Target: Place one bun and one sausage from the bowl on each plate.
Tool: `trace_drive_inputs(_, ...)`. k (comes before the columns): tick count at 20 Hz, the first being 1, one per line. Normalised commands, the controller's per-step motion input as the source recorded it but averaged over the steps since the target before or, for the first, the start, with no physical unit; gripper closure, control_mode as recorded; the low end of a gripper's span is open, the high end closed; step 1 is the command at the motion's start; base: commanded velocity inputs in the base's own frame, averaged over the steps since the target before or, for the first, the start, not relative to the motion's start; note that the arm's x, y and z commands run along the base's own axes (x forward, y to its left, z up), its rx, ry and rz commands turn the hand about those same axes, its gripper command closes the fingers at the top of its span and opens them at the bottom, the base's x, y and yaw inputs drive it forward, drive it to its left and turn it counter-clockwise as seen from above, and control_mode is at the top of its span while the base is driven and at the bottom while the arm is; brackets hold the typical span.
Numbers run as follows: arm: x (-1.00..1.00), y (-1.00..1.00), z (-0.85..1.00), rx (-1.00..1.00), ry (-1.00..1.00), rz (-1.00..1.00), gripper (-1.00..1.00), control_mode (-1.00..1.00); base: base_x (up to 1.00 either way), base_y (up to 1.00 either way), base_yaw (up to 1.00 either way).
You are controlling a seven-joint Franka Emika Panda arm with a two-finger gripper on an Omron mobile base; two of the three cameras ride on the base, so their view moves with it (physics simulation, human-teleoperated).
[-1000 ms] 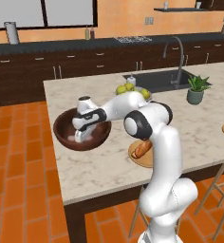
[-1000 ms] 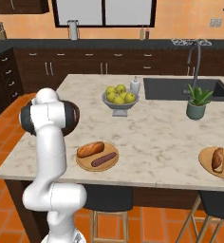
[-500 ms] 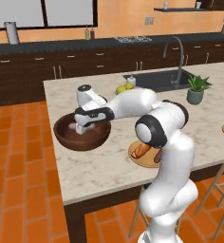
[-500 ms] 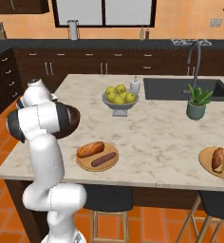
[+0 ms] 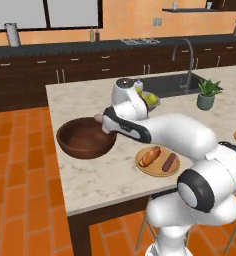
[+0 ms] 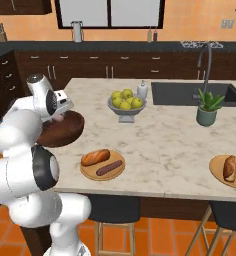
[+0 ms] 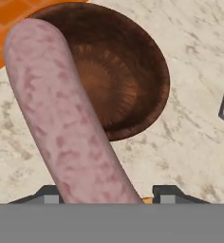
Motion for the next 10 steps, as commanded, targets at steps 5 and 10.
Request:
trace_drive_inputs(5, -1.00, -0.64, 0.34, 0.07, -0.09, -0.09, 1.00, -1.00, 0.00, 0.00, 0.00)
trace_drive_inputs(10, -0.20, -0.13, 0.01, 0.01, -0.02, -0.02, 1.00, 1.00, -0.80, -0.51, -0.14)
